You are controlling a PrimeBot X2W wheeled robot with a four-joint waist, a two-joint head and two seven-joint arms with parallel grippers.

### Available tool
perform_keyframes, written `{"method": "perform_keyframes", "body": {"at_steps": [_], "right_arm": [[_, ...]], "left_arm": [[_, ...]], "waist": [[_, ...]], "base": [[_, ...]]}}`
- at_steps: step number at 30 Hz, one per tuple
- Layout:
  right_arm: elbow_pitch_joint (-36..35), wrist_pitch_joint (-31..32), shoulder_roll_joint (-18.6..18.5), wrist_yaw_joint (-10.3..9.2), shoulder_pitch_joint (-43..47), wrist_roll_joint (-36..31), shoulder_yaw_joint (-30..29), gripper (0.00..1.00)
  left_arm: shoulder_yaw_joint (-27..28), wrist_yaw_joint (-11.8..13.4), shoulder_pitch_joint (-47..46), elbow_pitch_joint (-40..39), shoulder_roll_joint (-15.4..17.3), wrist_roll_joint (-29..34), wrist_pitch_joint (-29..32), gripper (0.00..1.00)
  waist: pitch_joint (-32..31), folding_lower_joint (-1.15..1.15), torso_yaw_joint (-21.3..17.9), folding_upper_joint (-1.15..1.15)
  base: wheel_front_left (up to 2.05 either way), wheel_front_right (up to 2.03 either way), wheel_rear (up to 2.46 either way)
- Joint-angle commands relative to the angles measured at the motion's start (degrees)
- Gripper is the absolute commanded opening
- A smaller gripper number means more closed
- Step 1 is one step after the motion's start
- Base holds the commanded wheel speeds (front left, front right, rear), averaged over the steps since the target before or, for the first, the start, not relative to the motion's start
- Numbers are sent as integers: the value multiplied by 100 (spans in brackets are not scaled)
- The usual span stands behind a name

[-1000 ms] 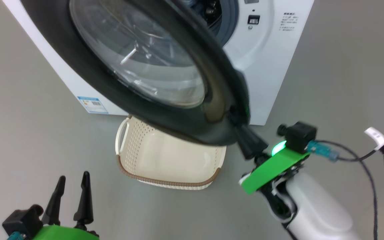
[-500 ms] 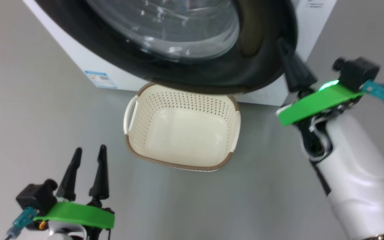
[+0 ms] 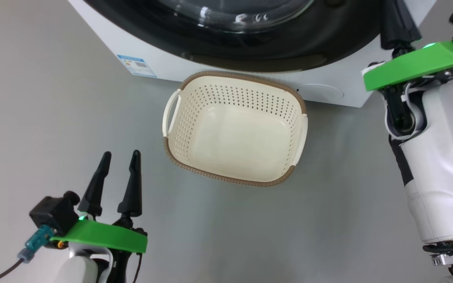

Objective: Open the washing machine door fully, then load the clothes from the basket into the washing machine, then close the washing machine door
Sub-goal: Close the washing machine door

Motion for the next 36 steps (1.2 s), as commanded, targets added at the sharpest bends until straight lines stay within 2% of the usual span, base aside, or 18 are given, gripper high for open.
{"method": "perform_keyframes", "body": {"at_steps": [1,8,16,17,21,22,24,36], "right_arm": [[-105,-27,89,8,-172,-71,-17,0],[-62,-27,64,8,-331,-119,-160,0],[-80,-27,76,8,47,-139,307,0],[-101,-27,73,8,140,-124,347,4],[-162,-27,70,8,572,-77,466,47],[-178,-27,71,8,684,-72,494,78],[-223,-27,75,8,909,-73,556,100],[-366,-27,-27,8,2087,-101,1007,100]], "left_arm": [[157,-14,-137,-146,116,-20,-37,100],[56,-14,-229,-130,133,-21,-37,100],[140,-14,-225,7,177,-10,-37,100],[162,-14,-197,48,184,-8,-37,100],[253,-14,-113,236,227,8,-37,100],[283,-14,-93,270,247,11,-37,100],[354,-14,-55,326,292,23,-37,100],[663,-14,310,382,639,137,-37,100]], "waist": [[76,0,75,0],[151,0,131,0],[-21,0,17,0],[-65,0,-7,0],[-257,0,-119,0],[-304,0,-151,0],[-407,0,-225,0],[-1044,0,-818,0]], "base": [[0,0,0],[0,0,0],[0,0,0],[0,0,0],[0,0,0],[0,0,0],[0,0,0],[0,0,0]]}}
